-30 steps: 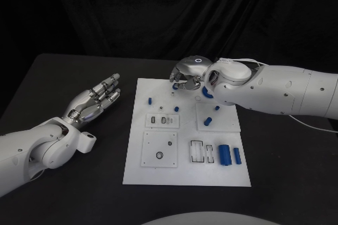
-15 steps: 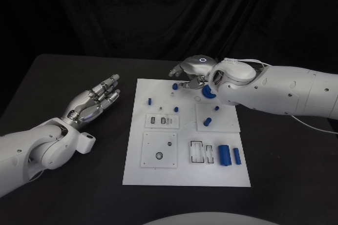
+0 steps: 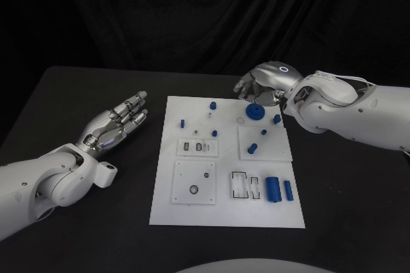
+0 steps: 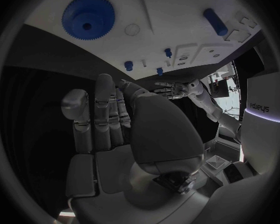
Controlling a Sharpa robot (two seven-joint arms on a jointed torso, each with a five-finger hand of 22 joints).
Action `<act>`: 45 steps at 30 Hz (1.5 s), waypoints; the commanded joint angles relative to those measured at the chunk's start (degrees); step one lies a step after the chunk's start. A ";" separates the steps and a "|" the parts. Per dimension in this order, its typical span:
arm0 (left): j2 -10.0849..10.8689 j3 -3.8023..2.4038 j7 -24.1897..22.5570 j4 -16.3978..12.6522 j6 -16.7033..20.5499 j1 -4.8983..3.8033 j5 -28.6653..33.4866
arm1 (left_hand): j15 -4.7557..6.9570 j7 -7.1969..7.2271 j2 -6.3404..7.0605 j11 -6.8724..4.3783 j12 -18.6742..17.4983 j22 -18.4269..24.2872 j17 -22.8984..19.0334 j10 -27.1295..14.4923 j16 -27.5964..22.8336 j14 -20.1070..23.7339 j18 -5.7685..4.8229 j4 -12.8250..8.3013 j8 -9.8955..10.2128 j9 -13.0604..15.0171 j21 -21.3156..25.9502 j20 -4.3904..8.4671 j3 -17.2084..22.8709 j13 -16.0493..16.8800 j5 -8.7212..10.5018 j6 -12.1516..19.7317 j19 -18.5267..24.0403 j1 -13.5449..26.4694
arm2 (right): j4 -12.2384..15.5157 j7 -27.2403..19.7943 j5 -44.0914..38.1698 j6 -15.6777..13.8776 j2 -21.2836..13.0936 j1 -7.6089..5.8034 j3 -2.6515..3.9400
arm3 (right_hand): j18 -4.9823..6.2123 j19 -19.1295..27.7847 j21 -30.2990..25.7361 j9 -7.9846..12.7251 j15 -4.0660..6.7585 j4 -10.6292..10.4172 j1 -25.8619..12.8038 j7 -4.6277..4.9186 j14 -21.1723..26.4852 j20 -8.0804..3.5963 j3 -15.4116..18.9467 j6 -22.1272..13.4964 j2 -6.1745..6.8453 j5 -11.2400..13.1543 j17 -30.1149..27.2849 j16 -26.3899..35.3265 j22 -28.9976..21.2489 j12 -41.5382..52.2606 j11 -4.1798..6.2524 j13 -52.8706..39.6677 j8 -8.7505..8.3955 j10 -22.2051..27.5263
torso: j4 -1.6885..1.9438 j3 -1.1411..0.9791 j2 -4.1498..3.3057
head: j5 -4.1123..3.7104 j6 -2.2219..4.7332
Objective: Assemble the parts on the task board
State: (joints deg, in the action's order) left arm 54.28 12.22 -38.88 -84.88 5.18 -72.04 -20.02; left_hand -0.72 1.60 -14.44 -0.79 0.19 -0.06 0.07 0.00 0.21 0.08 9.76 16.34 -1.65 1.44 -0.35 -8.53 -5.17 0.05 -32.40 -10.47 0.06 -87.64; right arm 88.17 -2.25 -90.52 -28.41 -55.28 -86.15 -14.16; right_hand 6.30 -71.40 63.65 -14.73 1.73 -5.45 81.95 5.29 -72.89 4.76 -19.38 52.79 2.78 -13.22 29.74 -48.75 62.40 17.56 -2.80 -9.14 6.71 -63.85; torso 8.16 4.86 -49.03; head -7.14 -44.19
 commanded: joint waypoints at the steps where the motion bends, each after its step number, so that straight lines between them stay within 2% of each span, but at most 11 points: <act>1: -0.07 -0.05 -6.88 -0.08 0.48 0.01 -0.05 | -0.03 -0.91 0.32 0.34 -0.19 0.06 -0.07 0.00 -0.21 -0.08 0.63 -0.37 -0.07 0.22 0.35 0.07 0.65 -0.05 -1.23 -1.12 -0.06 0.02 | 1.47 -0.94 0.73 -0.49 -1.69 -0.12 0.00 | 1.36 0.97 -1.89 0.21 -0.19 -0.50 0.26 0.07 -0.06 -0.01 0.06 0.35 0.40 0.47 -0.73 1.61 -1.52 0.98 0.41 -0.50 -0.49 -1.96 | -0.02 0.04 -0.01 | 0.19 0.34; 6: 0.04 -0.05 -8.64 -0.11 1.20 0.01 -0.06 | 0.46 -1.18 0.65 0.24 -0.19 0.06 -0.07 0.00 -0.21 -0.08 0.66 -0.59 -0.19 0.32 0.35 0.58 1.15 -0.05 -2.06 -2.20 -0.06 -0.57 | 2.42 1.22 0.79 1.05 -3.81 -0.04 -0.06 | 1.70 1.75 -4.21 0.71 0.01 -0.86 0.17 0.08 -0.26 -0.21 0.21 -0.48 1.09 1.14 -1.50 3.67 -3.25 1.82 0.84 -1.19 -1.55 -3.16 | -0.06 0.18 0.03 | -0.01 0.39; 10: 0.37 -0.05 -10.49 -0.59 2.36 0.01 -0.06 | 1.18 -1.18 1.13 0.04 -0.19 0.06 -0.07 0.01 -0.21 -0.08 0.72 -0.91 -0.26 0.38 0.35 1.70 1.61 -0.04 -3.07 -3.07 -0.06 -1.24 | 2.33 4.47 0.51 3.81 -5.04 0.07 -0.08 | 2.27 3.03 -8.66 1.65 0.21 -1.83 -0.51 0.08 -0.48 -0.62 1.36 -1.88 2.27 2.67 -2.29 6.88 -6.38 6.46 1.55 -5.56 -2.94 -3.17 | -0.26 -0.03 -0.02 | -0.11 0.65; 13: 0.64 -0.05 -11.34 -0.97 3.13 0.01 -0.06 | 2.50 -1.01 1.88 -0.46 -0.11 0.06 -0.07 0.26 -0.21 -0.08 0.45 -0.88 -0.32 0.45 0.35 4.11 1.91 0.04 -3.94 -4.04 -0.06 -1.73 | 2.18 6.05 -0.34 5.00 -5.47 0.15 -0.09 | 1.90 1.32 -7.71 2.33 0.23 -2.46 -1.02 -0.09 -1.36 -0.91 2.82 -2.50 2.56 3.63 -1.34 7.31 -4.67 14.96 1.99 -13.53 -2.95 0.52 | -0.02 -0.05 -0.03 | -0.46 0.64; 14: 0.82 -0.05 -11.67 -1.15 3.33 0.01 -0.06 | 2.67 -1.01 2.02 -0.52 -0.10 0.06 -0.07 0.30 -0.21 -0.08 0.31 -0.83 -0.33 0.47 0.35 4.47 1.95 0.05 -4.07 -4.25 -0.06 -1.82 | 2.15 6.84 -0.79 5.49 -5.62 0.19 -0.09 | 1.75 0.48 -7.33 2.79 0.46 -2.72 -0.94 -0.36 -1.55 -1.05 3.63 -2.88 2.65 3.67 0.02 7.05 -3.73 22.41 2.21 -20.81 -2.89 5.23 | 0.01 -0.07 -0.05 | -0.48 0.66; 16: 1.16 -0.05 -12.15 -1.46 3.66 0.01 -0.06 | 2.75 -1.11 2.34 -0.60 -0.08 0.06 -0.07 0.36 -0.21 -0.08 0.11 -0.85 -0.38 0.50 0.35 4.82 1.93 0.07 -4.11 -4.60 -0.06 -1.94 | 2.14 8.32 -1.55 6.32 -5.79 0.24 -0.10 | 1.13 -0.74 -5.69 3.10 0.65 -4.18 -2.61 -0.04 -1.79 -0.88 4.71 -3.33 2.44 4.59 1.48 6.38 -1.74 27.28 2.00 -25.45 -2.98 6.66 | 0.05 -0.04 -0.05 | -0.36 0.72; 21: 1.62 -0.05 -12.62 -1.98 3.97 0.00 -0.06 | 2.71 -1.14 2.51 -0.57 -0.07 0.06 -0.07 0.41 -0.21 -0.08 -0.07 -0.85 -0.37 0.50 0.35 4.95 1.96 0.08 -4.28 -4.67 -0.06 -2.04 | 2.09 11.67 -3.32 8.23 -5.84 0.35 -0.10 | -0.31 -4.62 1.52 3.75 1.05 -5.42 -4.83 -0.02 -6.01 -1.19 7.72 -5.03 2.09 5.77 21.36 -9.55 5.74 51.85 2.24 -53.58 -2.92 -3.22 | -0.08 0.01 0.02 | 0.07 0.63; 23: 1.73 -0.06 -12.71 -2.17 3.93 0.00 -0.06 | 2.59 -1.15 2.49 -0.47 -0.06 0.06 -0.07 0.42 -0.21 -0.08 -0.14 -0.84 -0.35 0.49 0.35 4.86 2.05 0.08 -4.40 -4.65 -0.06 -2.12 | 1.88 12.96 -3.96 9.07 -5.63 0.41 -0.10 | -1.73 -8.14 8.67 3.81 1.39 -5.82 -6.01 -0.23 -9.32 -1.51 9.49 -5.04 1.68 6.44 34.34 -20.81 12.40 63.15 2.57 -67.80 -2.86 -13.48 | -0.04 0.09 0.03 | 0.18 0.54; 28: 1.82 -0.06 -12.60 -2.25 3.70 0.00 -0.06 | 2.27 -1.19 2.46 -0.24 -0.08 0.06 -0.07 0.39 -0.21 -0.08 -0.15 -0.81 -0.28 0.46 0.35 4.42 2.21 0.07 -4.43 -4.52 -0.06 -2.26 | 1.36 14.21 -4.64 9.80 -5.01 0.65 -0.10 | -3.16 -11.08 15.32 3.57 1.16 -5.60 -6.69 0.15 -13.96 -1.28 11.44 -4.02 1.07 6.30 51.64 -34.88 18.75 72.44 2.40 -80.86 -2.74 -26.15 | -0.06 0.04 -0.02 | 0.30 0.52; 30: 1.91 -0.06 -12.55 -2.28 3.71 0.00 -0.06 | 2.07 -1.22 2.43 -0.10 -0.08 0.06 -0.07 0.37 -0.21 -0.08 -0.11 -0.80 -0.24 0.44 0.35 4.11 2.33 0.07 -4.43 -4.40 -0.06 -2.34 | 1.18 14.33 -4.74 10.05 -4.77 0.71 -0.10 | -4.71 -14.84 21.18 3.17 0.70 -5.56 -6.97 0.67 -17.11 -1.12 12.08 -2.58 0.86 6.12 60.26 -41.25 23.57 72.44 1.78 -80.86 -2.44 -26.15 | -0.10 0.00 -0.04 | 0.36 0.57; 45: 2.10 -0.06 -11.82 -2.32 4.00 0.00 -0.06 | 1.93 -0.95 2.65 0.12 -0.12 0.06 -0.07 0.24 -0.21 -0.08 -0.03 -0.76 -0.13 0.36 0.35 3.97 2.36 0.03 -4.30 -3.89 -0.06 -2.39 | 0.54 15.04 -4.91 11.78 -4.15 1.04 -0.10 | -5.85 -17.52 25.04 3.06 0.49 -6.41 -8.35 0.99 -17.11 -0.64 13.35 -2.95 0.90 6.94 60.26 -41.25 26.66 72.44 1.59 -80.86 -2.94 -26.15 | -0.01 -0.01 0.02 | 0.06 0.44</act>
State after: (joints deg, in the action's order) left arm 56.47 12.21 -38.88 -87.13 8.87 -72.04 -20.03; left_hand 1.53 0.72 -12.17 -1.08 0.19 -0.09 0.06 0.29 0.21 -0.13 9.76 15.58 -1.65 1.87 -0.35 -4.33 -3.26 0.11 -36.47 -14.66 -0.04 -89.92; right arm 88.77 11.05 -94.68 -18.02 -59.44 -85.27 -14.28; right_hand 1.31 -83.85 88.52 -11.64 2.76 -11.85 74.01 6.10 -83.96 3.69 -6.31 50.12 3.61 -6.55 74.95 -89.84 74.94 89.86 -0.73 -74.94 3.95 -84.05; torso 8.14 4.91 -49.03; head -7.00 -43.70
